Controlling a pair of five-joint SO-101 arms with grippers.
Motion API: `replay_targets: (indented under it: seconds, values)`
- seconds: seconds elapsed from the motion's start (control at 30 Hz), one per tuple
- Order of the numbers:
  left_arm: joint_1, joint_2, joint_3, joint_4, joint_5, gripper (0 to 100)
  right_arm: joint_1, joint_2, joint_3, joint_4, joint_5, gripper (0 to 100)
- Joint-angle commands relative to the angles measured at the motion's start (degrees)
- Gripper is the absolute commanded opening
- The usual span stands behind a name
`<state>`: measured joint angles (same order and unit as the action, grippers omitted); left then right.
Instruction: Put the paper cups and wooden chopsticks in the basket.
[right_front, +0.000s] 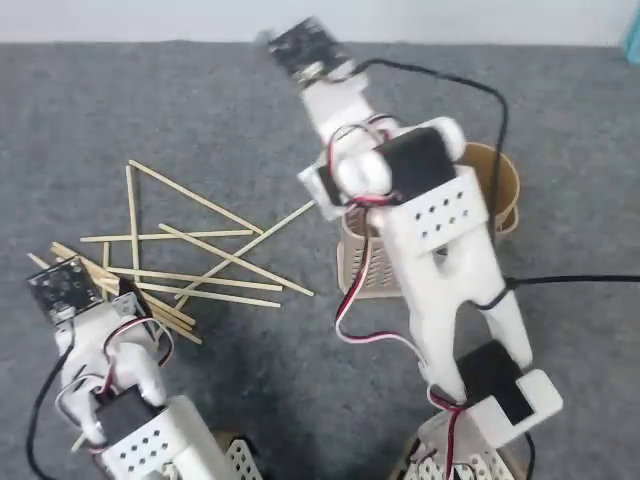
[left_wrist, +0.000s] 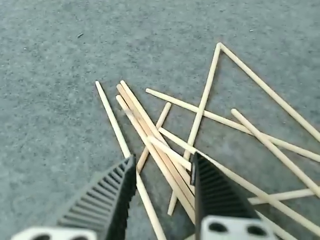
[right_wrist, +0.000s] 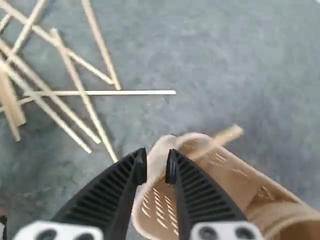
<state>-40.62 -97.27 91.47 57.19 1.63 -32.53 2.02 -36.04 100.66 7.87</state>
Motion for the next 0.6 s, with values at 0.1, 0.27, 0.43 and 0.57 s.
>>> replay_targets:
  seconds: [0.1, 0.27, 0.43, 0.57]
  values:
    - [0.35, -0.09, -0.22, -1.85, -0.62, 17, 3.3, -0.4, 4.66, 2.51, -1.58, 9.1]
    - [1.67, -0.09, -0.13, -1.85, -0.62, 17, 1.63, -0.48, 6.95, 2.51, -1.58, 9.1]
    - [1.67, -0.09, -0.13, -1.85, -0.62, 17, 0.84, -0.4, 8.26, 2.51, -1.67, 9.1]
    - [1.76, -0.09, -0.13, -1.85, -0.62, 17, 1.36, -3.03, 7.12, 2.42, -1.58, 9.1]
